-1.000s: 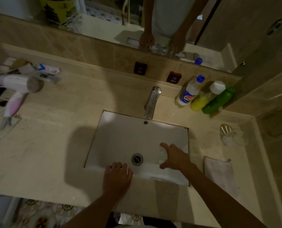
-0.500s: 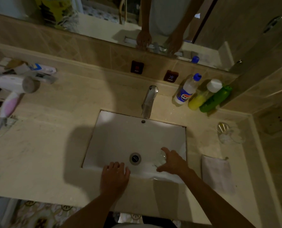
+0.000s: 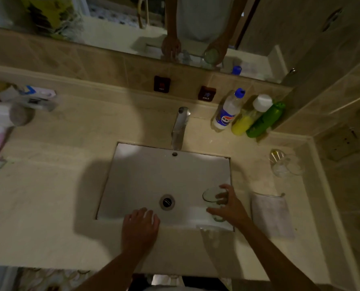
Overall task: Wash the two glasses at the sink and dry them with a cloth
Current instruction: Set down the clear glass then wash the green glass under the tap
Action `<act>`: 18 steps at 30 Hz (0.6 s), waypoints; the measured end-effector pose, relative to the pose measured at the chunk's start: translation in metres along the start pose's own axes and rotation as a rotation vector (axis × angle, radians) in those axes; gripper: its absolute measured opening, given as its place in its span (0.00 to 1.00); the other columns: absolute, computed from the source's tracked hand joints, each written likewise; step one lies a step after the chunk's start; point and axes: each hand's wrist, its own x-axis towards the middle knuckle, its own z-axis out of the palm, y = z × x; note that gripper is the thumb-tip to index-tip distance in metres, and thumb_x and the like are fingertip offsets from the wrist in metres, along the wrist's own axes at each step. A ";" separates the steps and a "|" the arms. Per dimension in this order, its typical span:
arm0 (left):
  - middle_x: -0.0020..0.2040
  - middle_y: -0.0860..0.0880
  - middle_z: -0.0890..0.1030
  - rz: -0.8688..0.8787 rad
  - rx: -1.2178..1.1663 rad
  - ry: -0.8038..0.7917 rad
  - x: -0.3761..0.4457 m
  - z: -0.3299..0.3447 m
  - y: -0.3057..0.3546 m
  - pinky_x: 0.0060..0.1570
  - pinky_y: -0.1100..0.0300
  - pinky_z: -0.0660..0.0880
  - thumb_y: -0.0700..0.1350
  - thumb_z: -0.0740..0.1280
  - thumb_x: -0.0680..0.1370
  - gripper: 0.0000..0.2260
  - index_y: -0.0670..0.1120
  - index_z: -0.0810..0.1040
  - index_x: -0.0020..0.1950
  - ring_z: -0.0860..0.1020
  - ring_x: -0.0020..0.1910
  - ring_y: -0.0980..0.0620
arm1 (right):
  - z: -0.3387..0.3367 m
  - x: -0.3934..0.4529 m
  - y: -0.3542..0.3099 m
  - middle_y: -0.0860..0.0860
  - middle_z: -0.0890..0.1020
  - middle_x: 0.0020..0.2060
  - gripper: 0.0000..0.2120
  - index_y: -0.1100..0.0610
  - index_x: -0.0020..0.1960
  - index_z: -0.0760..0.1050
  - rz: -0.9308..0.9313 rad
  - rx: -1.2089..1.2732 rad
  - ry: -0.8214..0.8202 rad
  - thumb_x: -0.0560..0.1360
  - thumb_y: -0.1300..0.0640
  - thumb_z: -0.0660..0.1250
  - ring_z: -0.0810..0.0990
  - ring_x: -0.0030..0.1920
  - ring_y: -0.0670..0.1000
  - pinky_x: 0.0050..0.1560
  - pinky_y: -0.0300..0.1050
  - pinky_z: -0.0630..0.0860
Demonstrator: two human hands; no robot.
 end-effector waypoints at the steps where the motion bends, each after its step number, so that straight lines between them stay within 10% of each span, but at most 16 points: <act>1: 0.48 0.46 0.86 0.013 0.022 -0.004 0.000 0.001 -0.001 0.45 0.49 0.73 0.51 0.59 0.77 0.15 0.47 0.85 0.46 0.82 0.45 0.42 | -0.009 0.001 0.003 0.50 0.78 0.54 0.45 0.45 0.65 0.62 -0.015 0.016 0.029 0.56 0.56 0.85 0.80 0.53 0.53 0.37 0.38 0.80; 13: 0.46 0.46 0.84 -0.023 0.029 0.012 0.007 0.031 -0.008 0.44 0.48 0.69 0.52 0.60 0.76 0.13 0.48 0.82 0.46 0.80 0.44 0.42 | -0.113 0.066 0.013 0.60 0.78 0.56 0.35 0.60 0.60 0.71 -0.010 0.093 0.418 0.58 0.62 0.84 0.78 0.55 0.62 0.53 0.61 0.79; 18: 0.44 0.46 0.83 -0.048 0.039 0.000 0.006 0.027 -0.006 0.45 0.47 0.70 0.52 0.60 0.75 0.13 0.47 0.82 0.45 0.80 0.44 0.42 | -0.138 0.089 0.012 0.56 0.80 0.55 0.33 0.57 0.57 0.71 0.048 0.104 0.507 0.59 0.55 0.84 0.80 0.51 0.57 0.44 0.46 0.76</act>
